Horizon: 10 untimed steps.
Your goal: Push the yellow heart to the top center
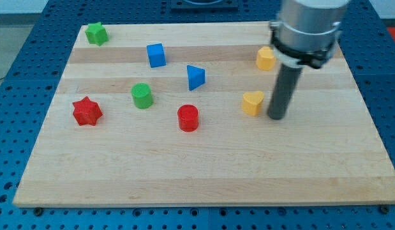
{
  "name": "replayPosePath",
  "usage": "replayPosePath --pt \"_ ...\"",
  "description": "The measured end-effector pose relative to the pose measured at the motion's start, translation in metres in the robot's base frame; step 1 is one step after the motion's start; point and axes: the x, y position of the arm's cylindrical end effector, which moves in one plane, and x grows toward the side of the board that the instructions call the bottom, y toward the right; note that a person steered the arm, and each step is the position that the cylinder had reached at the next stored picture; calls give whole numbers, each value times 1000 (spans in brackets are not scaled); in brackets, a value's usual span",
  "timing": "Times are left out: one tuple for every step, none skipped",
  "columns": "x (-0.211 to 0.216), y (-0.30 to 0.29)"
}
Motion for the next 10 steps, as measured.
replayPosePath --pt "-60 -40" --pt "-99 -59" --pt "-67 -56" --pt "-29 -55" --pt "-29 -90" --pt "-51 -106" --pt "-72 -104" --pt "-91 -100" --pt "-86 -103" --pt "-83 -102"
